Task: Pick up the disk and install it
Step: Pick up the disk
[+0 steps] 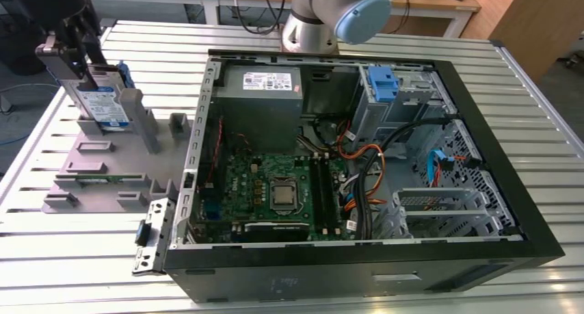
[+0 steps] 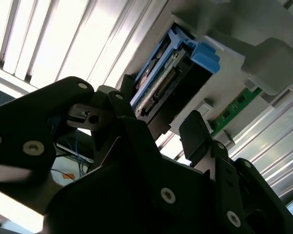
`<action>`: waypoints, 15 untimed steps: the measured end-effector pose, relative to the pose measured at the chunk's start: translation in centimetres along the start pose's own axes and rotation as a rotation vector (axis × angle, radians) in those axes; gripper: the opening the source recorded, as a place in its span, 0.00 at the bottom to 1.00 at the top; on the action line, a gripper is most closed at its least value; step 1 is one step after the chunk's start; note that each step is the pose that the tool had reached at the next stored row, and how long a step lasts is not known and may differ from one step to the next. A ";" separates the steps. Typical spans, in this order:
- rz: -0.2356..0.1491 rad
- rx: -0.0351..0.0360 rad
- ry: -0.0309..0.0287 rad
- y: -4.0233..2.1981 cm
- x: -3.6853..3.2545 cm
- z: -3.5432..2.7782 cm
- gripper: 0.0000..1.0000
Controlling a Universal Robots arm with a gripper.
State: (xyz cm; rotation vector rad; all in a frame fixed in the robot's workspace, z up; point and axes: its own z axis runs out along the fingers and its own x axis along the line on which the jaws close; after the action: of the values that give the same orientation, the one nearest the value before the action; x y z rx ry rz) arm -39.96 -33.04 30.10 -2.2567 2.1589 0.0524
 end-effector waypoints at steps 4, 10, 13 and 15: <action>0.010 0.0002 0.0000 -0.01 0.00 0.01 0.65; 0.011 -0.0195 -0.0008 -0.04 0.00 0.02 0.65; 0.011 -0.0197 -0.0008 -0.04 0.01 0.01 0.65; 0.011 -0.0196 -0.0008 -0.04 0.00 -0.03 0.65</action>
State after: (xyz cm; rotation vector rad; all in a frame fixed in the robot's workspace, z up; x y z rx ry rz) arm -39.93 -33.04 30.13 -2.2547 2.1802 0.0750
